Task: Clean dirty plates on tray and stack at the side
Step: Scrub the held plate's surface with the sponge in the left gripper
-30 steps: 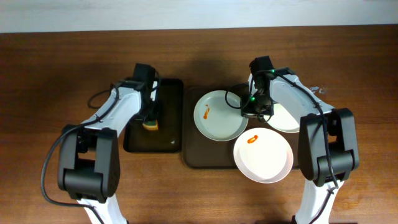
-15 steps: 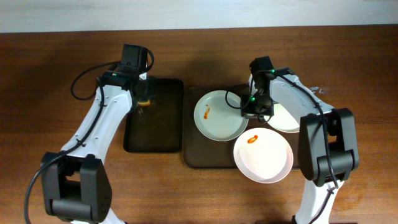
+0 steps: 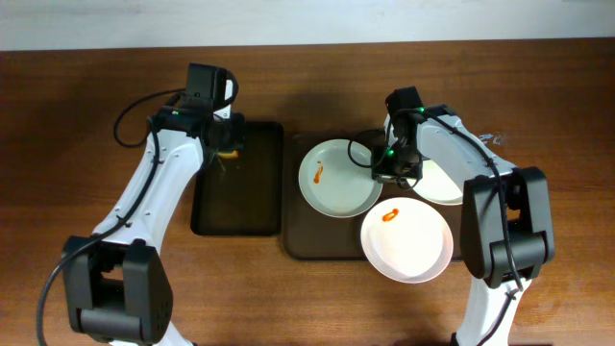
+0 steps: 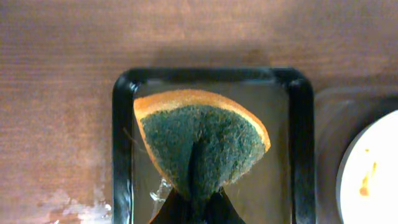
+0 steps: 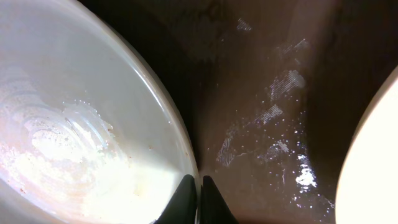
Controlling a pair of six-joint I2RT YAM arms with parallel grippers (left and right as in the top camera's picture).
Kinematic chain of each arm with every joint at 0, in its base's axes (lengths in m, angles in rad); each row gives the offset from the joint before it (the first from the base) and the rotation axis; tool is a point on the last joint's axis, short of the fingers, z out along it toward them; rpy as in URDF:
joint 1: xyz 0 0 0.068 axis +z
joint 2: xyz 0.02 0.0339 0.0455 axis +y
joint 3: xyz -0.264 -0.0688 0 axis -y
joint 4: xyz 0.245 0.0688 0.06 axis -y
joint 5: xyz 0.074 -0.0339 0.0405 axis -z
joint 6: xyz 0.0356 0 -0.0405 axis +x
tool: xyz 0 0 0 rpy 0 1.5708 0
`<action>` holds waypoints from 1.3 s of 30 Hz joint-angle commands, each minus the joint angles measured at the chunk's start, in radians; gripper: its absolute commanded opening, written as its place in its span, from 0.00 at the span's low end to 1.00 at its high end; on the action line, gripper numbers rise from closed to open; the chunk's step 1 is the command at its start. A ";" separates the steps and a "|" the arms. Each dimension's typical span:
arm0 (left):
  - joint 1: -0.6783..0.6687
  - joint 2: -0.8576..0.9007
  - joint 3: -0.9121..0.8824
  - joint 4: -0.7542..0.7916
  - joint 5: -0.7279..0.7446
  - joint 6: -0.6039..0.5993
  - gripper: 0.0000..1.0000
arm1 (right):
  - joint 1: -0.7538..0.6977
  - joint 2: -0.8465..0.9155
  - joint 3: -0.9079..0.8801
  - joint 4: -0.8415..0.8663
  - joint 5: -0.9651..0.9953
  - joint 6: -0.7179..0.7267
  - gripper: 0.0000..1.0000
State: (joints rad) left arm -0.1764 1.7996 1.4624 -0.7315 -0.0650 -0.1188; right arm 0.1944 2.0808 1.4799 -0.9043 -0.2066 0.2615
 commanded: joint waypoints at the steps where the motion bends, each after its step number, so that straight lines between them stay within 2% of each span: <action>1: 0.000 -0.012 0.024 -0.028 -0.019 0.037 0.00 | 0.007 0.003 -0.006 0.003 -0.004 0.010 0.04; 5: -0.012 -0.012 0.023 0.039 0.085 0.034 0.00 | 0.007 0.003 -0.006 0.003 -0.004 0.010 0.04; 9: -0.065 0.007 0.023 0.138 0.387 0.029 0.00 | 0.007 0.003 -0.006 0.003 -0.030 0.014 0.04; 17: -0.244 0.169 0.024 0.215 0.386 -0.005 0.00 | 0.006 0.003 -0.006 0.000 -0.030 0.013 0.04; 19: -0.266 0.200 0.024 0.200 0.385 -0.056 0.00 | 0.006 0.003 -0.006 -0.005 -0.030 0.013 0.04; 35: -0.295 0.342 0.023 0.195 0.391 -0.067 0.00 | 0.006 0.003 -0.006 -0.001 -0.029 0.012 0.04; 39: -0.309 0.355 0.023 0.208 0.290 -0.067 0.00 | 0.008 0.003 -0.006 0.000 -0.029 0.009 0.04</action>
State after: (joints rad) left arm -0.4667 2.1246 1.4666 -0.5335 0.3031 -0.1772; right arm 0.1947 2.0808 1.4799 -0.9077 -0.2314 0.2657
